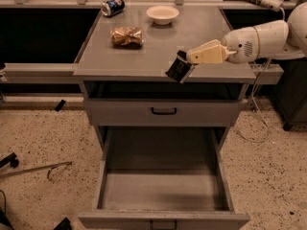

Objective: Pick rxbar chocolate from middle drawer and place on counter

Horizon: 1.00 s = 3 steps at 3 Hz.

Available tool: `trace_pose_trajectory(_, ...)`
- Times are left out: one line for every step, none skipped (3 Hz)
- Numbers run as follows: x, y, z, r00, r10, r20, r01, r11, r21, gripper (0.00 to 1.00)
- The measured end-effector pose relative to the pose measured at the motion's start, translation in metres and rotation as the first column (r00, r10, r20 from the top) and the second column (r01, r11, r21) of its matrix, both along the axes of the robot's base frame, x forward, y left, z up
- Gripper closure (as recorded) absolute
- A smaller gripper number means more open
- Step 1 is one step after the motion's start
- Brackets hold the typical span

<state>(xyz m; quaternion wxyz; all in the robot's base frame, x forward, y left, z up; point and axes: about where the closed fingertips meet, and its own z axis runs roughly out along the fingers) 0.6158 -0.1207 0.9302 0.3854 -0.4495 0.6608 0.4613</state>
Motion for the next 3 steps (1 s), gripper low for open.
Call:
trace_pose_trajectory(0.034, -0.001, 0.017, 0.9995, -0.002, 0.033, 0.001, 1.0, 0.031, 1.0)
trace_pose_trajectory(0.056, -0.016, 0.068, 0.9836, -0.067, 0.167, 0.06, 0.997, 0.046, 1.0)
trace_pose_trajectory(0.079, -0.035, 0.106, 0.9373, -0.168, 0.305, 0.168, 0.985, 0.029, 1.0)
